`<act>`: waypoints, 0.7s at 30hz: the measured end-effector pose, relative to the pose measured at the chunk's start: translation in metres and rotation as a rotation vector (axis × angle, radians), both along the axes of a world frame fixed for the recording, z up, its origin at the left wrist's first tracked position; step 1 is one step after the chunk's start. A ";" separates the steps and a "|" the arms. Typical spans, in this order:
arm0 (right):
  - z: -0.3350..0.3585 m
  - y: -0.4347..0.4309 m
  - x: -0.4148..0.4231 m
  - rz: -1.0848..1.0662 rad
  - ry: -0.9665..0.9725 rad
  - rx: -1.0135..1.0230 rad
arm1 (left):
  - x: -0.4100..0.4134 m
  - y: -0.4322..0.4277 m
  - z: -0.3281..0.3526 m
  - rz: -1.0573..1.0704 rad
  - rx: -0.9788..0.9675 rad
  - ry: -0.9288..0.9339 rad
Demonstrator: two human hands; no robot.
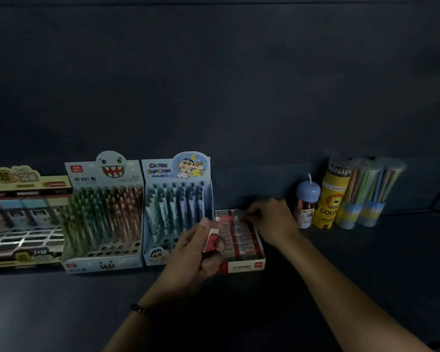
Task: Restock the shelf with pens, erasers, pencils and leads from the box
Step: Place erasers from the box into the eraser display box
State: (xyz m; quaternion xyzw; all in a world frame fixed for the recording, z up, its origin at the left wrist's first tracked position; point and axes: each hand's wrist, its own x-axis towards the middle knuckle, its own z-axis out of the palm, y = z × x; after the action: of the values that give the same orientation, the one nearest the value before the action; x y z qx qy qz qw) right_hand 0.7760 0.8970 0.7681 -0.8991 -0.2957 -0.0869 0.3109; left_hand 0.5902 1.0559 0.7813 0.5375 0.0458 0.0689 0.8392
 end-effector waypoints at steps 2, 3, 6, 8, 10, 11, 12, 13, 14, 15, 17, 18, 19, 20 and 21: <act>-0.003 0.005 0.000 0.007 -0.034 -0.002 | -0.001 0.000 -0.003 0.008 -0.031 -0.045; -0.004 0.006 0.000 0.008 -0.043 -0.020 | -0.002 0.001 -0.003 0.005 -0.039 -0.061; -0.008 0.009 0.001 0.023 -0.068 -0.047 | -0.005 0.007 -0.003 0.044 -0.079 -0.041; -0.007 0.008 0.002 0.029 -0.065 -0.049 | -0.005 0.008 -0.002 0.045 -0.127 -0.013; 0.001 0.007 0.001 0.056 -0.029 -0.086 | -0.006 0.009 -0.001 0.003 -0.194 0.020; 0.007 0.005 0.000 0.076 0.002 -0.121 | -0.006 0.010 -0.001 -0.029 -0.234 0.026; 0.014 0.003 -0.002 0.092 0.036 -0.158 | -0.006 0.010 0.000 -0.060 -0.269 0.020; 0.021 0.001 -0.005 0.098 0.069 -0.177 | -0.006 0.010 0.001 -0.079 -0.292 0.005; 0.028 -0.001 -0.010 0.099 0.089 -0.163 | -0.007 0.010 0.003 -0.086 -0.304 -0.013; 0.032 -0.003 -0.016 0.093 0.091 -0.108 | -0.007 0.009 0.004 -0.078 -0.303 -0.028; 0.038 -0.006 -0.035 0.070 0.088 0.091 | -0.008 0.005 0.005 -0.049 -0.269 -0.049; 0.041 -0.007 -0.048 0.074 0.114 0.198 | -0.008 0.004 0.005 -0.047 -0.255 -0.069; 0.043 -0.007 -0.062 0.097 0.156 0.289 | -0.009 0.002 0.005 -0.046 -0.249 -0.093; 0.044 -0.007 -0.077 0.126 0.201 0.362 | -0.008 0.000 0.005 -0.037 -0.248 -0.118; 0.044 -0.006 -0.090 0.149 0.239 0.425 | -0.007 0.001 0.002 -0.011 -0.247 -0.134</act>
State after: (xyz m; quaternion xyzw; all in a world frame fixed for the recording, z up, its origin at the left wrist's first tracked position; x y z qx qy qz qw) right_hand 0.6858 0.8905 0.8117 -0.7931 -0.2975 -0.0168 0.5313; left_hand 0.5832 1.0568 0.7837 0.4244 -0.0053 0.0939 0.9006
